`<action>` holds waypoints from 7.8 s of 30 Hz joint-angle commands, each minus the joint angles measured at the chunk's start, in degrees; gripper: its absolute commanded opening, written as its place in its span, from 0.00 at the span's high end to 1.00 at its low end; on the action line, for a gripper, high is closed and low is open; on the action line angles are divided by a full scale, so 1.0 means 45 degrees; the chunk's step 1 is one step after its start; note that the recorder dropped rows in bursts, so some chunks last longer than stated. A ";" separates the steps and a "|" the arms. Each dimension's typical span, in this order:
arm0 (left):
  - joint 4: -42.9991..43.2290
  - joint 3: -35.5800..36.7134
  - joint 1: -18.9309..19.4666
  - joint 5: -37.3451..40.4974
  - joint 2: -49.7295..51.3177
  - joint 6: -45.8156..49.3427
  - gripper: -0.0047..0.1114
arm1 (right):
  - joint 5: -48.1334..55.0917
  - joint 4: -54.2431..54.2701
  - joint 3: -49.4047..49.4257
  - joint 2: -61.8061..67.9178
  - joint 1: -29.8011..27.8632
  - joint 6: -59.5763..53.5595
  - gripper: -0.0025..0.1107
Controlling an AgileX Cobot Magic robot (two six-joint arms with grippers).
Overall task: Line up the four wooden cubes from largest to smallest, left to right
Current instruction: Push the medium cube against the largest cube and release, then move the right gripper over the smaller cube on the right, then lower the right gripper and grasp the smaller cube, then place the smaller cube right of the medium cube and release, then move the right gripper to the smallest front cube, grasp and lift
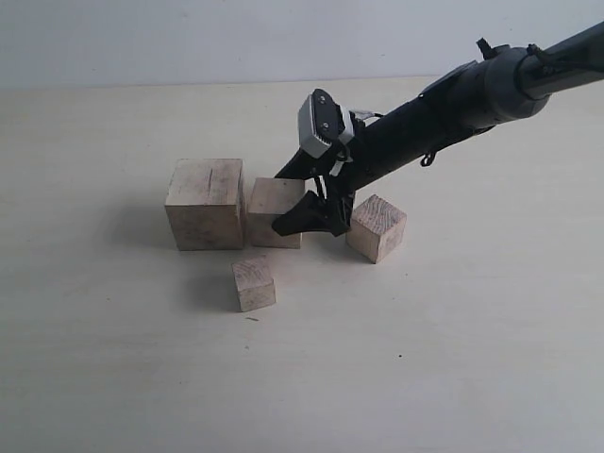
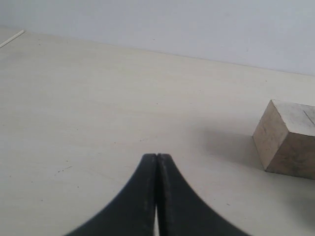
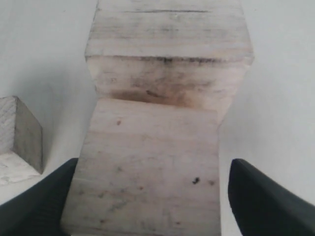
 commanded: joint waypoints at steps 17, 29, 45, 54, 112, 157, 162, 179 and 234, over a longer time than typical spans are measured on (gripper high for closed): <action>0.0050 0.0034 -0.0071 -0.0100 -0.0072 0.0052 0.96 | 0.0333 -0.0878 -0.0040 -0.2002 0.0018 0.1588 0.31; 0.0050 0.0034 -0.0071 -0.0100 -0.0072 0.0052 0.96 | -0.2916 -0.5748 -0.0040 -0.2312 0.0018 0.6512 0.31; 0.0050 0.0034 -0.0071 -0.0100 -0.0072 0.0052 0.96 | -0.3591 -0.4578 -0.0040 -0.1543 0.0018 0.5911 0.31; 0.0050 0.0034 -0.0071 -0.0100 -0.0072 0.0052 0.96 | -0.4158 -0.4675 -0.0040 -0.1370 0.0511 0.5918 0.31; 0.0050 0.0034 -0.0071 -0.0100 -0.0072 0.0052 0.96 | 0.1049 -1.3284 -0.0018 -0.3620 0.1199 2.2348 0.31; 0.0050 0.0034 -0.0071 -0.0100 -0.0072 0.0052 0.96 | -0.1427 -1.0732 -0.0040 -0.2715 0.1199 0.8688 0.98; 0.0050 0.0034 -0.0071 -0.0100 -0.0072 0.0052 0.96 | -0.2054 -1.0559 -0.0040 -0.2495 0.1199 0.8688 0.98; 0.0050 0.0034 -0.0071 -0.0100 -0.0072 0.0052 0.96 | -0.2235 -0.9500 -0.0040 -0.1813 0.1199 0.8688 0.98; 0.0050 0.0034 -0.0071 -0.0100 -0.0072 0.0052 0.96 | -0.1236 -0.9369 -0.0040 -0.3710 0.1199 1.0975 0.29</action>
